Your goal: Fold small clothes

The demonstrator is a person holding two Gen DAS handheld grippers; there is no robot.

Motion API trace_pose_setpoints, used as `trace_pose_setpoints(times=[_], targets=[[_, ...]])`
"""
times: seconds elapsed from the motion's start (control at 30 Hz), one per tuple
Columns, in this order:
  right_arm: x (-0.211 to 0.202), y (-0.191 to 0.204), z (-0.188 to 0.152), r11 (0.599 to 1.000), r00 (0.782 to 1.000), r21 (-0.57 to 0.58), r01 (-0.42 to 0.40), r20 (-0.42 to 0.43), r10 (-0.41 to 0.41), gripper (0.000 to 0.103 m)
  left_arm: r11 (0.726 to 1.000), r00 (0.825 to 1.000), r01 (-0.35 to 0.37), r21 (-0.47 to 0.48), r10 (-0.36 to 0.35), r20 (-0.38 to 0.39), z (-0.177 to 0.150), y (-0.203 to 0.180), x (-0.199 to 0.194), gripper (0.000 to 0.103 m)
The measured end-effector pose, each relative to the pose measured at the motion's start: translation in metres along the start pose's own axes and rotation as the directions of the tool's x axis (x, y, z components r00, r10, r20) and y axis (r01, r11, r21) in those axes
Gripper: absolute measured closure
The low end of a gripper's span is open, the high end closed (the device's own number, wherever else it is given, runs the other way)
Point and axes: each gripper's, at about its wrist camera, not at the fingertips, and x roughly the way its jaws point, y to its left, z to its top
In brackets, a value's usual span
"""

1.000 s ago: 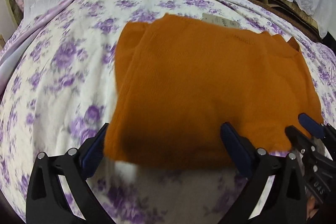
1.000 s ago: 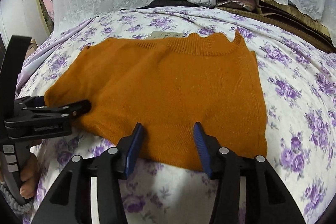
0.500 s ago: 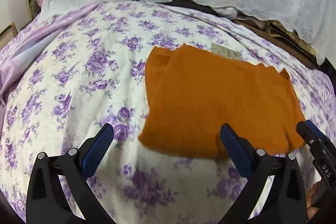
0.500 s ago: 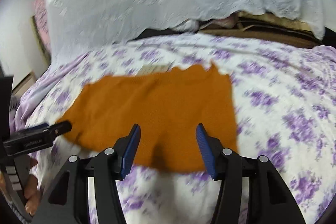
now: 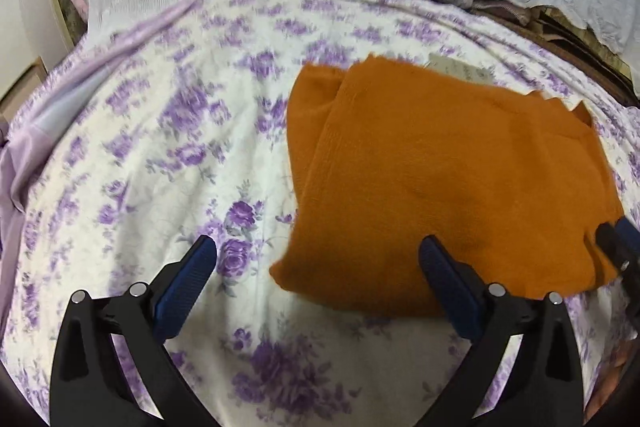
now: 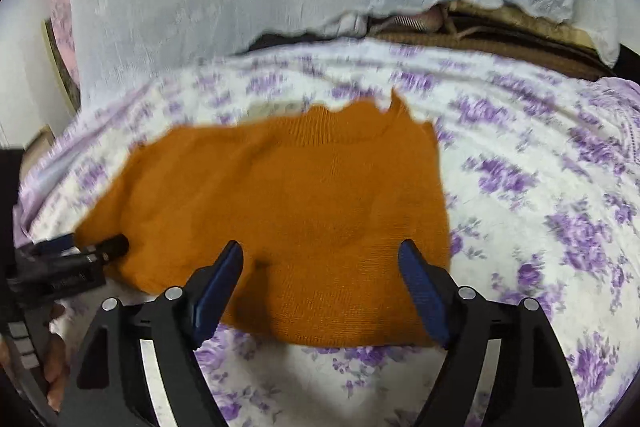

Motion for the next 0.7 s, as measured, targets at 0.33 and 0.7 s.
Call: trace_pose_setpoints(times=[0.33, 0.7], targets=[[-0.008, 0.014, 0.001, 0.996, 0.997, -0.069, 0.057, 0.056, -0.053, 0.023, 0.999, 0.995, 0.035, -0.018, -0.033, 0.098, 0.004, 0.001, -0.022, 0.004], [0.014, 0.005, -0.001, 0.998, 0.997, -0.024, 0.056, -0.058, -0.057, 0.02, 0.999, 0.998, -0.005, 0.052, 0.002, 0.064, 0.003, -0.014, -0.009, 0.004]])
